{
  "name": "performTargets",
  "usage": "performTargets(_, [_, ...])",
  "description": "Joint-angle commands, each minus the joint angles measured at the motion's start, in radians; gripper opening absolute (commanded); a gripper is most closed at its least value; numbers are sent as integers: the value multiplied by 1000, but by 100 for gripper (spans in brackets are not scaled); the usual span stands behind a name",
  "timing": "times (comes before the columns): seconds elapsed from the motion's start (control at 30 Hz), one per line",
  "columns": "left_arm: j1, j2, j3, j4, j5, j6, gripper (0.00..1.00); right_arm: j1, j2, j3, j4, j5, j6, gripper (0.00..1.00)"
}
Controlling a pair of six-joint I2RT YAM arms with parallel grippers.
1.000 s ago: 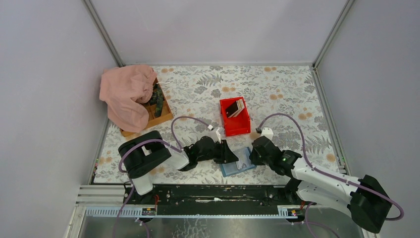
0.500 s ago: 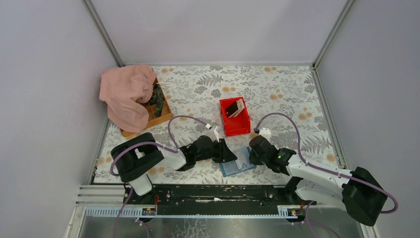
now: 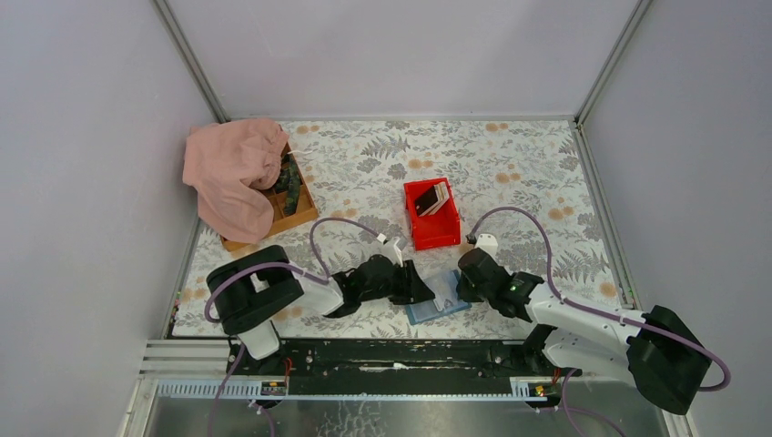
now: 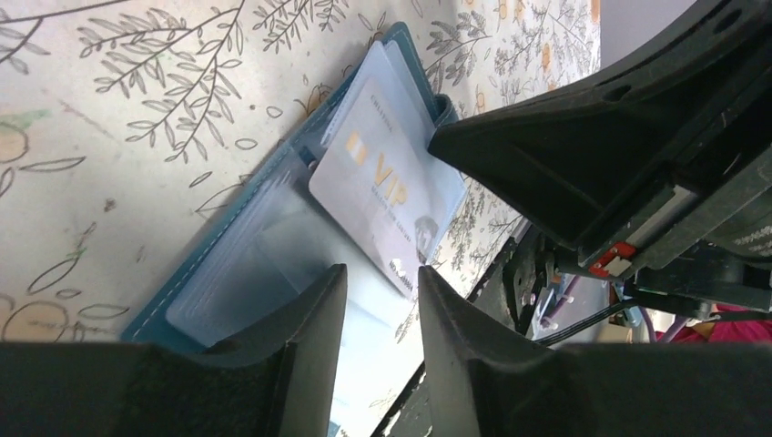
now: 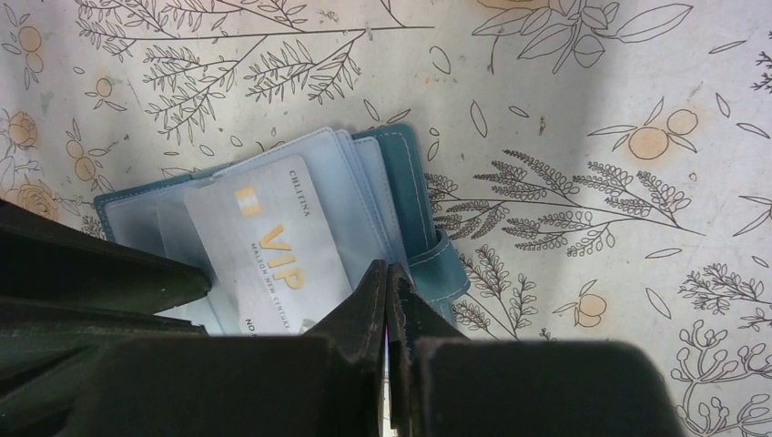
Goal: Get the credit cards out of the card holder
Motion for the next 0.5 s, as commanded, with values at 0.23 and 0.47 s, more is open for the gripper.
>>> performTargets(0.23, [-9,106,35,9,-23,-57,62,-6,-23,-37,-23,-41,12,0])
performTargets(0.47, [-6,119,-61,296,-17,-134,51,-7,-25,-38,-18,-42,13,0])
